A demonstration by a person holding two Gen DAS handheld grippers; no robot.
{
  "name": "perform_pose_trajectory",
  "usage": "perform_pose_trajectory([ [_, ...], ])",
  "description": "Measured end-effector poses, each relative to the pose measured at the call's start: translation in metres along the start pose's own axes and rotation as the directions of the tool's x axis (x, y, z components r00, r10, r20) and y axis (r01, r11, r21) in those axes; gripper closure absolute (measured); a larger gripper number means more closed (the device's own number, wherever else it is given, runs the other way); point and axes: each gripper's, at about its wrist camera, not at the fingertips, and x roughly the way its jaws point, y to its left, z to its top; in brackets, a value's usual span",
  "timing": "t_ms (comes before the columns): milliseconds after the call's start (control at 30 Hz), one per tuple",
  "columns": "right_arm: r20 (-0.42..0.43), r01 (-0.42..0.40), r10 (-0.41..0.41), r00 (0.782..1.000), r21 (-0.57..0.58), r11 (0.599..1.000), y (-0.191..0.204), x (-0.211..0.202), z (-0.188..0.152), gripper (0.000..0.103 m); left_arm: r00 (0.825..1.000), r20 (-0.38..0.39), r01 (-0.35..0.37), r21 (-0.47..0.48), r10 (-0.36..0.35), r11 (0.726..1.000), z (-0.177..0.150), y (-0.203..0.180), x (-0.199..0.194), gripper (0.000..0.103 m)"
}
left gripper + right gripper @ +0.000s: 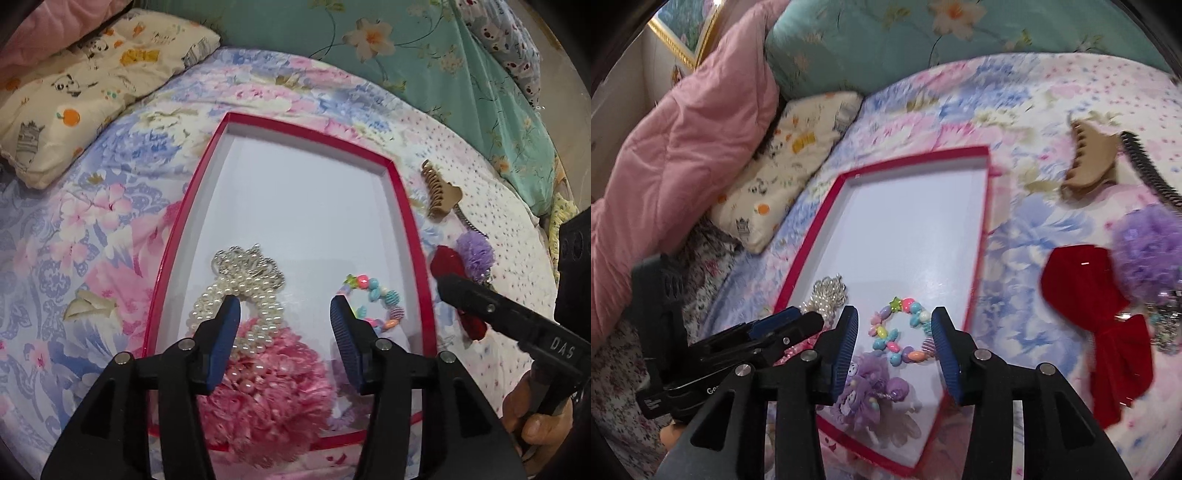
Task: Organize jewelry
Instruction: 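Carry both bracelets into the tray and open both tools, then grasp red velvet bow with left tool while right tool grasps purple pom-pom clip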
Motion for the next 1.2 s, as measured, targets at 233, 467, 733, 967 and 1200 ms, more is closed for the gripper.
perform_pose_trajectory([
  [233,0.052,0.029,-0.031,0.998,0.044,0.999,-0.025,-0.039,-0.006,0.059,1.0,0.006,0.02,0.002,-0.02,1.0,0.0,-0.014,-0.013,0.053],
  [467,0.083,0.089,-0.101,0.991,0.129,0.988,-0.074,-0.077,-0.014,0.059,0.998,0.014,0.055,0.019,-0.055,0.998,0.004,-0.038,-0.021,0.044],
  [733,0.116,0.14,-0.167,0.979,0.214,0.967,-0.119,-0.11,-0.02,0.058,0.996,0.0,0.093,0.06,-0.094,0.994,0.006,-0.069,-0.02,0.044],
  [967,0.127,0.147,-0.183,0.975,0.252,0.957,-0.139,-0.119,-0.025,0.057,0.994,-0.024,0.111,0.076,-0.11,0.991,0.005,-0.088,-0.015,0.038],
  [1200,0.123,0.122,-0.161,0.979,0.276,0.953,-0.151,-0.107,-0.015,0.057,0.987,-0.064,0.153,0.113,-0.147,0.982,-0.001,-0.119,-0.008,0.038],
])
